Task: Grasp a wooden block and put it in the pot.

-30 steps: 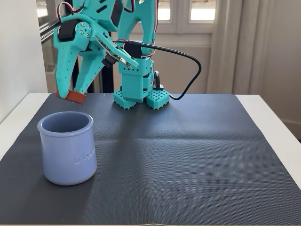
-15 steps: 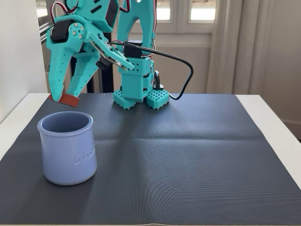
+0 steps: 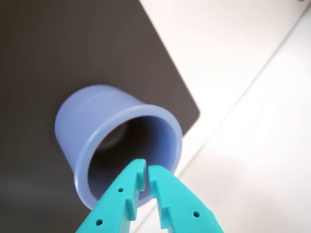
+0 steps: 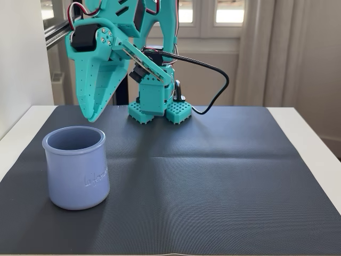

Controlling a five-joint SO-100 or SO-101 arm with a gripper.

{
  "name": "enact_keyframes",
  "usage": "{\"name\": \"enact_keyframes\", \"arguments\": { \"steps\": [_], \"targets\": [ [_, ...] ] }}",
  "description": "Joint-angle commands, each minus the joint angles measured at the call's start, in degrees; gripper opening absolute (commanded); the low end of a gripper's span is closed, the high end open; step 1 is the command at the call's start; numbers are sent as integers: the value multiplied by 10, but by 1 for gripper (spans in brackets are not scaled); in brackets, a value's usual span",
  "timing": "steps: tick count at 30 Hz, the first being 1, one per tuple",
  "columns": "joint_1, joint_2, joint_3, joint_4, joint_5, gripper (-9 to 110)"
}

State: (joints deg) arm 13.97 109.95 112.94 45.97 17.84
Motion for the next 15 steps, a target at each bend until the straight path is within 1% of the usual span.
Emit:
{"name": "enact_keyframes", "arguments": {
  "steps": [1,5,10,15],
  "targets": [
    [-12,55,-1,13,-31,0],
    [-24,192,78,40,-87,0],
    [-46,398,216,82,-121,0],
    [-108,567,352,91,-150,0]
  ]
}}
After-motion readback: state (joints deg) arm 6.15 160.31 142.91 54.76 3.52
